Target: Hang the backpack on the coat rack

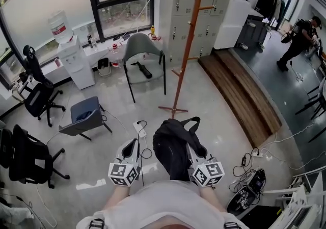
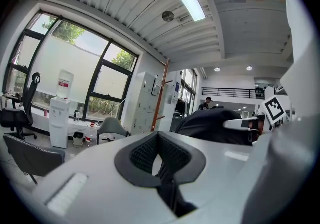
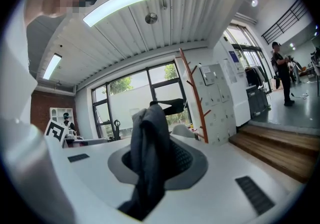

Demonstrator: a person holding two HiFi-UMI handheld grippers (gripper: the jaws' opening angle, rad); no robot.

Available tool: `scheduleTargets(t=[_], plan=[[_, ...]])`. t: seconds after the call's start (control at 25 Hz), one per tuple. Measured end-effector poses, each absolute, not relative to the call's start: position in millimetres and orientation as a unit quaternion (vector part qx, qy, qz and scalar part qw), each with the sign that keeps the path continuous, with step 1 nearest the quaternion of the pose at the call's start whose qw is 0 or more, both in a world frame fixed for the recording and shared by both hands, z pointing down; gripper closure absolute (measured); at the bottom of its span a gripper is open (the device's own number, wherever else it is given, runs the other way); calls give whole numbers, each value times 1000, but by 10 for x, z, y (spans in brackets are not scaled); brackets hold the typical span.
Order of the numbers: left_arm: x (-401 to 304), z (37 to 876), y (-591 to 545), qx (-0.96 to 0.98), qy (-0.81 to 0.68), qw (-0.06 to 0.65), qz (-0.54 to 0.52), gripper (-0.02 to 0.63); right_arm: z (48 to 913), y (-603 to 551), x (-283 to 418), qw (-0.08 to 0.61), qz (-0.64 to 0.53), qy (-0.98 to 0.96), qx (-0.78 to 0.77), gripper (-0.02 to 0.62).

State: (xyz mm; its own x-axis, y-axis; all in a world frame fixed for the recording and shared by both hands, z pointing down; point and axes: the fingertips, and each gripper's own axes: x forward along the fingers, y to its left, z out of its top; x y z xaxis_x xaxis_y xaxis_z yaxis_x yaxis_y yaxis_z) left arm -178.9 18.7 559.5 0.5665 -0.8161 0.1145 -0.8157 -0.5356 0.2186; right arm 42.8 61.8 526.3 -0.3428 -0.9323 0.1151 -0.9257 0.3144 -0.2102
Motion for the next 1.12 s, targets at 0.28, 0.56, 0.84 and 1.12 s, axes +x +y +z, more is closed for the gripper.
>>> scheduleTargets(t=[0.28, 0.56, 0.84, 1.12], plan=[[-1496, 5591, -382, 872, -477, 114, -1, 597, 5394, -59, 630, 23, -131, 828, -545, 518], [-1036, 5478, -1186, 860, -500, 103, 8, 597, 5410, -937, 979, 21, -127, 848, -514, 518], [-552, 5380, -1801, 859, -504, 92, 7, 597, 5340, -1647, 1390, 9, -107, 861, -497, 518], [-456, 5369, -2212, 856, -507, 100, 10, 597, 5256, -2094, 1597, 2, -98, 853, -512, 518]])
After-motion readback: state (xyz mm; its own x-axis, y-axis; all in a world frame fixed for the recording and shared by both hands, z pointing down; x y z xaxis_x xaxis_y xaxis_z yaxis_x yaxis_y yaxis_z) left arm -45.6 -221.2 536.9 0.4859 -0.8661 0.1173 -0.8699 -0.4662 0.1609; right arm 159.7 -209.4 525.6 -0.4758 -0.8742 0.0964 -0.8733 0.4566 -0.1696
